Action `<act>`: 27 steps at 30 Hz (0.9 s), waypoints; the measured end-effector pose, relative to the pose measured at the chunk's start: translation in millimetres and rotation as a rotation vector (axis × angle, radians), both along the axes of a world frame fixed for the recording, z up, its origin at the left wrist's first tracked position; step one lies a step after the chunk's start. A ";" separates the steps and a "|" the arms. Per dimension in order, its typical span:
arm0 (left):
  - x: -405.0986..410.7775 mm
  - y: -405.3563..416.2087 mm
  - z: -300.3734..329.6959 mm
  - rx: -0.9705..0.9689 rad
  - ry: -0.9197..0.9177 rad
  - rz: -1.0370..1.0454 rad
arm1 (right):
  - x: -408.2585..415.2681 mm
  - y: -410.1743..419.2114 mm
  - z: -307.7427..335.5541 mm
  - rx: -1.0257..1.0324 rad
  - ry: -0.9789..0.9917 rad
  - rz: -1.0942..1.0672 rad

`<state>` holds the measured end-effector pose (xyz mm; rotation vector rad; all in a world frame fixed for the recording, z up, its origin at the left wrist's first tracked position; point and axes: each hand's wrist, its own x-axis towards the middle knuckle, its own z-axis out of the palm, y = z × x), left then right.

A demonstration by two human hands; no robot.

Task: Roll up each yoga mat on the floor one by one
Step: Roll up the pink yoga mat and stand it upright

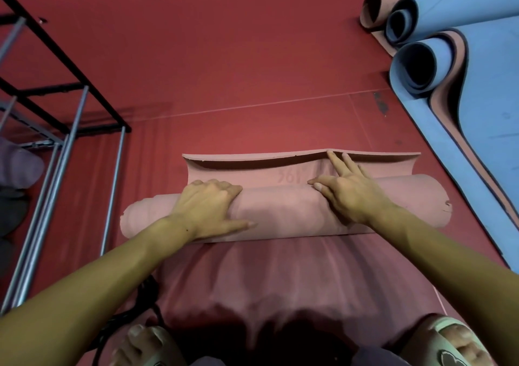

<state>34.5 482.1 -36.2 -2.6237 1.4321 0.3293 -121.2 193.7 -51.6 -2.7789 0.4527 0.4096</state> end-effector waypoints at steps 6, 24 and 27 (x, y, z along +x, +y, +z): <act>2.1 4.4 -7.7 0.033 -0.007 -0.050 | -2.8 -0.7 1.4 -0.084 0.129 0.069; 24.2 -5.1 4.1 -0.003 0.119 0.115 | -3.1 5.7 4.3 -0.121 0.021 0.060; 25.0 -2.8 2.0 -0.023 0.107 0.106 | -2.5 3.0 6.0 -0.191 0.078 0.107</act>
